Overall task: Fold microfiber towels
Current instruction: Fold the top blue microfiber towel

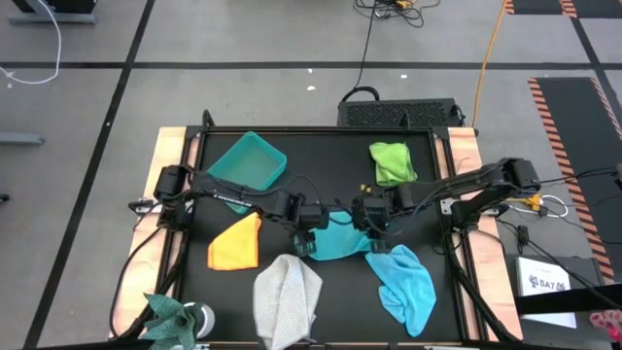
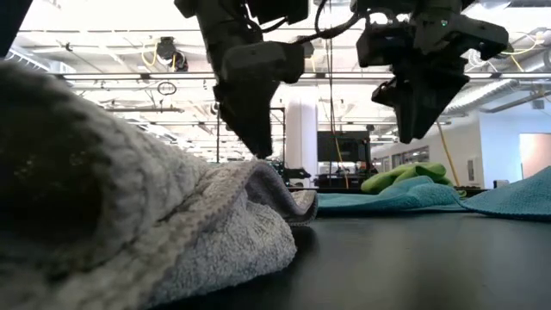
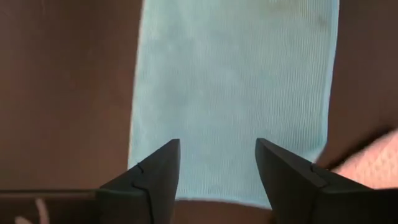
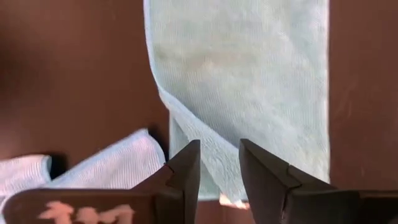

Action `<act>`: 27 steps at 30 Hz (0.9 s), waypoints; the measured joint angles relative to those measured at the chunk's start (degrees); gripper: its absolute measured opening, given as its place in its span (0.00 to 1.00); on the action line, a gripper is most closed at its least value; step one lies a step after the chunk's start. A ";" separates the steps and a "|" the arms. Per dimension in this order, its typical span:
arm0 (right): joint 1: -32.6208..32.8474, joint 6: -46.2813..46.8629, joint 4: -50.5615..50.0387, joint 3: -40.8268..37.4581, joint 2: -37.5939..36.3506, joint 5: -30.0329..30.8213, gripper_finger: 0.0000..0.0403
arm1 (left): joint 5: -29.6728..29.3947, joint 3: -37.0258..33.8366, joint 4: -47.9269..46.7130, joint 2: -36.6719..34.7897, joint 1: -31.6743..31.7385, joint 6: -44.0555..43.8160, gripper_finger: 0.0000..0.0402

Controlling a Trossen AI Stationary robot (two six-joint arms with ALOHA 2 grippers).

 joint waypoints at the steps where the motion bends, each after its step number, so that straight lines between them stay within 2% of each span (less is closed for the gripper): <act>1: -0.42 -0.57 -0.82 0.02 -0.38 -0.16 0.27 | 0.26 0.00 0.63 0.00 0.39 -0.01 0.53; 10: -5.17 -6.38 -2.53 -2.71 0.78 -1.24 0.30 | 0.32 0.00 0.62 0.02 2.57 -2.41 0.52; 27: -10.88 -9.82 4.36 -12.03 1.11 -8.82 0.31 | 0.74 -0.02 0.76 0.04 4.05 -3.49 0.52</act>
